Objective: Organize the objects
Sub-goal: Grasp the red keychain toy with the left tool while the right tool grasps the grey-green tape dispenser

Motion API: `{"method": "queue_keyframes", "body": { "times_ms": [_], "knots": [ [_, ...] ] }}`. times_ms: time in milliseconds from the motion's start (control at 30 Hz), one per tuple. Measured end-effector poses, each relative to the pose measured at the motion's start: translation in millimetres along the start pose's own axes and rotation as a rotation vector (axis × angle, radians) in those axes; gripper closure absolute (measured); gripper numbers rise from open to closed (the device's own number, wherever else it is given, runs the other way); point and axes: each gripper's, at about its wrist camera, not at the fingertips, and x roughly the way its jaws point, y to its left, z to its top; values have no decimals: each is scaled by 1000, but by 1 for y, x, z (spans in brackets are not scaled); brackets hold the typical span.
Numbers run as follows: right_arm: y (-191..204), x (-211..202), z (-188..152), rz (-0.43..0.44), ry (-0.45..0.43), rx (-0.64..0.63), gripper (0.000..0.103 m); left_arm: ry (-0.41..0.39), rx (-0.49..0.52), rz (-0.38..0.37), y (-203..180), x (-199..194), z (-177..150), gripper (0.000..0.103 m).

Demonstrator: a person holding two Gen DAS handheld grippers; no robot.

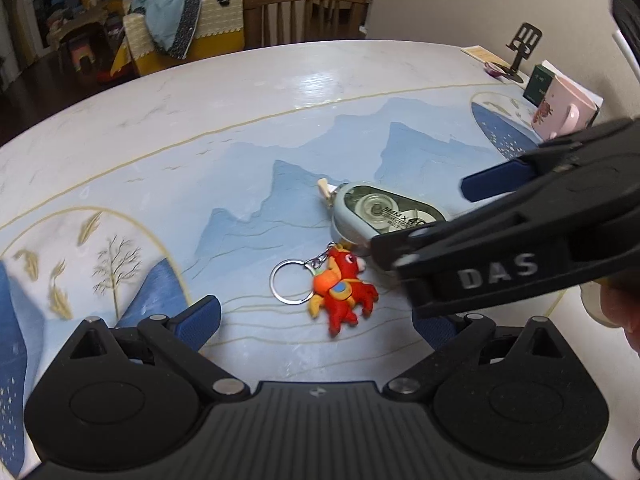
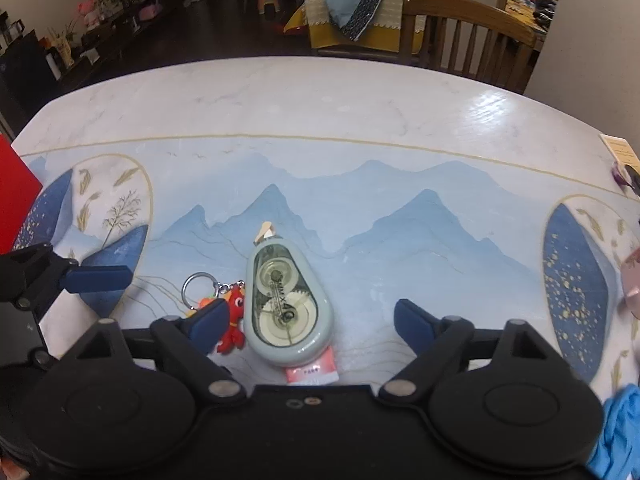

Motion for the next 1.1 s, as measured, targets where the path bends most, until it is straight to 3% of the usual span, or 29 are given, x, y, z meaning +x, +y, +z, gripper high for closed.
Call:
{"method": "queue_keyframes", "body": {
  "times_ms": [67, 133, 200, 367, 600, 1100],
  "knots": [
    [1, 4, 1, 3, 4, -3, 21, -11, 31, 2, -4, 2, -1, 2],
    [2, 7, 1, 11, 7, -5, 22, -18, 59, 4, -9, 4, -2, 8],
    [2, 11, 1, 13, 12, -9, 26, -15, 72, -3, -11, 6, -3, 26],
    [2, 15, 1, 13, 17, -13, 31, -23, 88, -5, -13, 8, -3, 36],
    [3, 16, 0, 10, 15, -11, 49, -33, 105, -26, -12, 6, -2, 69],
    [1, -16, -4, -6, -34, 25, 52, -43, 68, -48, -3, -18, -5, 70]
  ]
}}
